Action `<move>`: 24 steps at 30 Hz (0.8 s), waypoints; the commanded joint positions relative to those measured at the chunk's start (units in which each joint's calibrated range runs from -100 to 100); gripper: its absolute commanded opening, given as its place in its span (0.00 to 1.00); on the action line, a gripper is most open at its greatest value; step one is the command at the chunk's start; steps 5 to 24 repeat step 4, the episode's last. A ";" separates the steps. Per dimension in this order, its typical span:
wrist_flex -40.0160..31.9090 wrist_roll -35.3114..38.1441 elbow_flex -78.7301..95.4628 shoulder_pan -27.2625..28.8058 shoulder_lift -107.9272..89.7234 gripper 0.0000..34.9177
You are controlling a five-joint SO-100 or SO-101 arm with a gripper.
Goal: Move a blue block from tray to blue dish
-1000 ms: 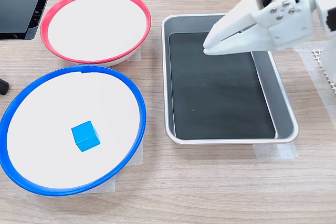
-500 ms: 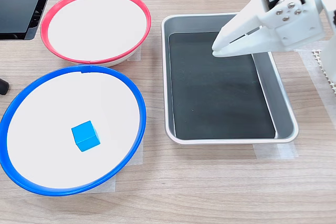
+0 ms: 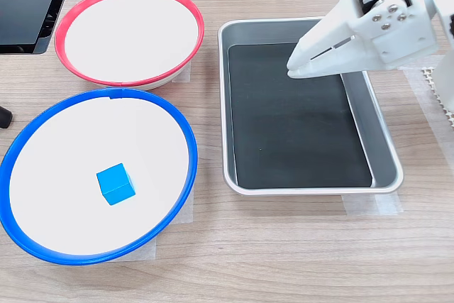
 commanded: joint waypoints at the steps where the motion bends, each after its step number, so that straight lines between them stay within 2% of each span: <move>1: 0.11 0.10 0.09 0.01 -0.26 0.01; 24: 0.11 0.10 0.09 0.01 -0.26 0.01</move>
